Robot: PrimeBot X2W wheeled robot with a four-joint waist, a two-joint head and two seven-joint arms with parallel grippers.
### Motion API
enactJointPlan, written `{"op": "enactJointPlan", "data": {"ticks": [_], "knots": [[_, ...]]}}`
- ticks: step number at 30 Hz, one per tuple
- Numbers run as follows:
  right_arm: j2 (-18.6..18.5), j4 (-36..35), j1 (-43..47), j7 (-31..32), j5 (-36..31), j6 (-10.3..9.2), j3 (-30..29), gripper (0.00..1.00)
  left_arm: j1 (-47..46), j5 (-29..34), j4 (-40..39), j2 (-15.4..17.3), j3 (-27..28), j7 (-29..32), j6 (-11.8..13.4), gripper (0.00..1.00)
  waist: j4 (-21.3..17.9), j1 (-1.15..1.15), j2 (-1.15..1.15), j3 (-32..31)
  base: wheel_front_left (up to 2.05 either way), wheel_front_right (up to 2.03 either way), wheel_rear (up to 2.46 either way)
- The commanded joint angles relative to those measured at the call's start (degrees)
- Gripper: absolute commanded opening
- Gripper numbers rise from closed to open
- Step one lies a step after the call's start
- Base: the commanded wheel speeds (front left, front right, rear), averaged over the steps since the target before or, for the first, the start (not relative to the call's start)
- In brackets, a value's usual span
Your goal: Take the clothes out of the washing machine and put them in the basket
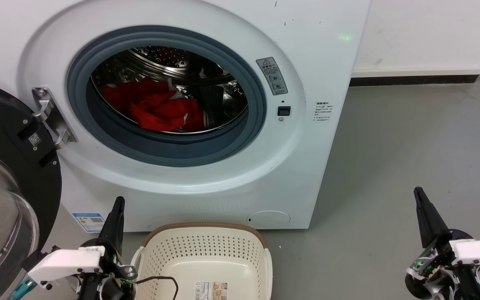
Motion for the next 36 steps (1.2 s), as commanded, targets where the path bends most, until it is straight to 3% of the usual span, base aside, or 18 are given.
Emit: {"op": "enactJointPlan", "data": {"ticks": [1, 36], "knots": [[0.3, 0.0, -1.0, 0.1, 0.0, -0.03, 0.1, 0.00, -0.4, 0.2, -0.1, -0.1, 0.1, 0.1, -0.2, 0.00, 0.0, 0.00, 0.00, 0.0, 0.00, 0.00, 0.00], [0.3, 0.0, -1.0, 0.1, 0.0, -0.03, 0.1, 0.00, -0.4, 0.2, -0.1, -0.1, 0.1, 0.1, -0.2, 0.00, 0.0, 0.00, 0.00, 0.0, 0.00, 0.00, 0.00]]}}
